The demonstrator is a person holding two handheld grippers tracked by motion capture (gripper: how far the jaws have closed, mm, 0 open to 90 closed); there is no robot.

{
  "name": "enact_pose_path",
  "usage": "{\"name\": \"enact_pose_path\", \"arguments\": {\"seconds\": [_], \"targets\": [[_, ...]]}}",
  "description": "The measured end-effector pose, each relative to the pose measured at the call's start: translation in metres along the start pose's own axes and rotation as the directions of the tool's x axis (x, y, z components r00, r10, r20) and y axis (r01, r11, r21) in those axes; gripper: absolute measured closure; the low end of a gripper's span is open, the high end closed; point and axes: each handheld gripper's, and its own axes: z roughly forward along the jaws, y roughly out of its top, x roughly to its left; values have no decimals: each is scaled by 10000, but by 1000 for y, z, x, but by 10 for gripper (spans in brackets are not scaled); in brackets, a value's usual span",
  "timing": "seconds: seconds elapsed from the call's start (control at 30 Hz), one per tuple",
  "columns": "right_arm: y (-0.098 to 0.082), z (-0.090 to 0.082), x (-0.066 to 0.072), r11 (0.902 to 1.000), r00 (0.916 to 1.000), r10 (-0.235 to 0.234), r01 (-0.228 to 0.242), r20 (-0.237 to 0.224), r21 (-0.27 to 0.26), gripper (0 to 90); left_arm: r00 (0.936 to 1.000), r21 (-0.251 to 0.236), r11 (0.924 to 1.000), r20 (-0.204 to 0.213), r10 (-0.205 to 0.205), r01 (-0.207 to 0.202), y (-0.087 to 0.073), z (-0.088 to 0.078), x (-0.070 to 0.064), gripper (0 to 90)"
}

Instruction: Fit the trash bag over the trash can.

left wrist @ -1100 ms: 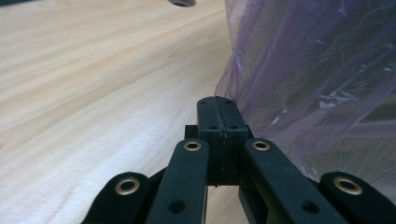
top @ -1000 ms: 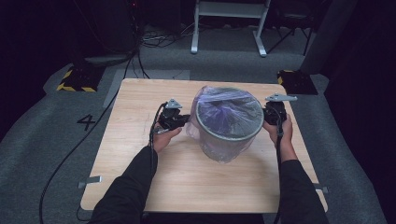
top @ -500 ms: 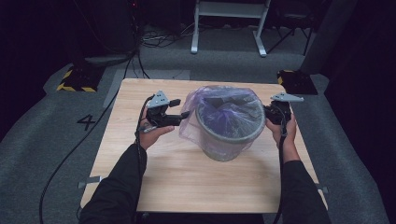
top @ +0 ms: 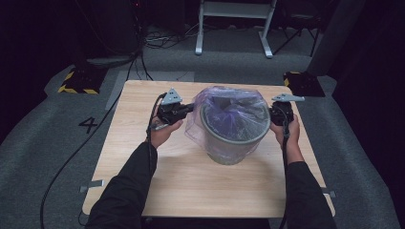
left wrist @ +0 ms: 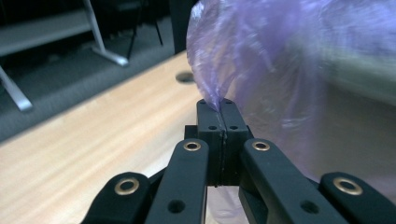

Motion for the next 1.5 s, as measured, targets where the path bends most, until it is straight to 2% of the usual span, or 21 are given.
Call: {"name": "enact_pose_path", "arguments": {"seconds": [0.1,0.2,0.4,0.5,0.63,0.73,0.83,0.9,1.0,1.13,1.2,1.3,1.37,1.4,1.43,1.5], "targets": [[-5,8,-2,9991,9998,170,-167,-88,377,896,9991,608,9972,-9,-427,427,-4,16,3,899],[-9,13,-3,9973,9990,362,-344,-265,648,896,9965,774,9937,155,-825,810,-7,26,6,899],[-14,20,-6,9935,9975,594,-554,-376,993,896,9960,1124,9901,227,-868,837,-6,41,3,898],[-17,22,-8,9914,9944,901,-841,-562,1004,896,9944,1273,9874,366,-994,940,-7,47,3,898],[-25,25,-12,9860,9912,1126,-1028,-694,1310,892,9904,1644,9797,569,-1257,1149,-12,53,6,898],[-30,27,-13,9842,9884,1288,-1174,-811,1324,892,9858,1805,9743,754,-1500,1344,-16,54,8,896],[-35,26,-12,9821,9870,1362,-1233,-851,1421,891,9873,2311,9649,676,-1438,1248,-21,56,8,887],[-40,24,-13,9825,9873,1346,-1219,-845,1407,891,9865,2411,9615,635,-1511,1318,-26,56,10,879],[-45,20,-16,9826,9862,1446,-1335,-810,1290,884,9877,2350,9640,630,-1429,1245,-31,52,10,858],[-51,12,-21,9874,9889,1313,-1242,-694,982,868,9941,2366,9680,465,-978,842,-35,42,7,837],[-54,8,-24,9883,9865,1391,-1328,-860,754,831,9957,2267,9715,442,-816,695,-37,37,5,817],[-56,-1,-27,9935,9902,1127,-1107,-830,276,786,9964,1994,9782,493,-688,577,-37,26,3,728],[-57,-8,-28,9952,9925,971,-976,-747,-26,699,9979,1720,9843,439,-468,386,-37,16,-1,677],[-56,-13,-28,9961,9929,848,-866,-830,-185,665,9976,1585,9866,497,-482,398,-37,13,-2,612],[-56,-16,-29,9966,9929,735,-765,-935,-293,645,9969,1464,9886,658,-440,339,-37,9,-2,591],[-55,-25,-28,9989,9951,264,-298,-949,-350,562,9969,1189,9925,688,-384,300,-37,-1,-5,494]]}}
